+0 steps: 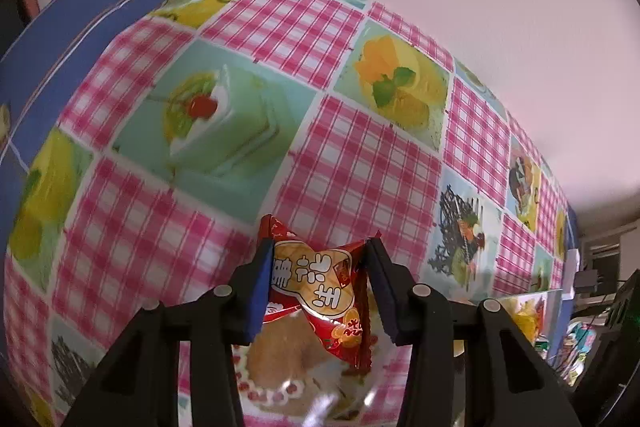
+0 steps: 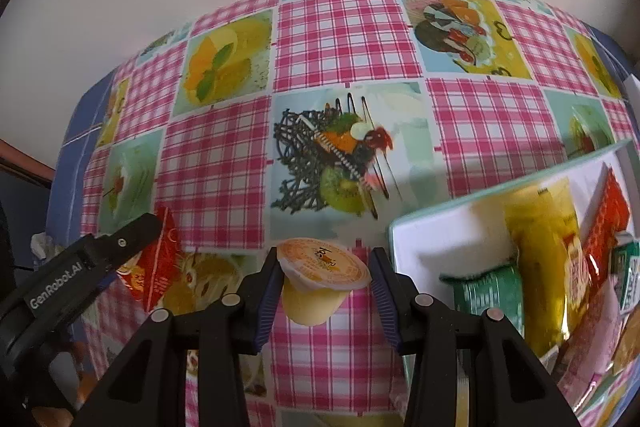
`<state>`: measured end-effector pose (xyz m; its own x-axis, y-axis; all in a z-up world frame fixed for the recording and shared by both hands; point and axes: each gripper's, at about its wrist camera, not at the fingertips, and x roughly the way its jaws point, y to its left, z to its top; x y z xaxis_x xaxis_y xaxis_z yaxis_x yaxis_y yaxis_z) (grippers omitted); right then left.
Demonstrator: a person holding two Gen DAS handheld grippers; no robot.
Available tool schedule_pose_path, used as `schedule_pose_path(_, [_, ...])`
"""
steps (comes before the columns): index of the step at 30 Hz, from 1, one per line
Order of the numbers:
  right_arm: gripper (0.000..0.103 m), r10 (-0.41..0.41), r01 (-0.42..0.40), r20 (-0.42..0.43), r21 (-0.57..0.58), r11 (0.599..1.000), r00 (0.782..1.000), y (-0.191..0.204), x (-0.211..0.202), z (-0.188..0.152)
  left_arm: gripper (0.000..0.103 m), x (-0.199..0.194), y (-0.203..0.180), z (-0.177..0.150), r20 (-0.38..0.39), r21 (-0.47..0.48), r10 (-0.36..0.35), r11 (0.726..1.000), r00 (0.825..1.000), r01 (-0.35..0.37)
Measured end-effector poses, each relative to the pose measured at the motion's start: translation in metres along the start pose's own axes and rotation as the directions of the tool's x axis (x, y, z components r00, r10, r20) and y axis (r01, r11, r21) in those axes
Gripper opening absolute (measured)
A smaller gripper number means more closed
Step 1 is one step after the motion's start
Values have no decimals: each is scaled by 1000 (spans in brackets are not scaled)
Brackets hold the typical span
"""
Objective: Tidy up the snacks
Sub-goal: 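Carry the red packet and jelly cup over the tray and lower them in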
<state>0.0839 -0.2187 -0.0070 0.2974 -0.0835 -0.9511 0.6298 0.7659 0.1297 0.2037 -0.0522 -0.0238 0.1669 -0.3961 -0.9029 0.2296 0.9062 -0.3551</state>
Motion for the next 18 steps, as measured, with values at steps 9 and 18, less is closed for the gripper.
schedule_pose_path(9, [46,40,-41,45,33,999,998,-13,-35,-25,47,-33,1,-22,29,-72,-13,997,999,15])
schedule_pose_path(18, [46,39,-47,100,83,995,994,-33,-68,-50,47,-70,-21,-42,102,-106,-61,992,993,72])
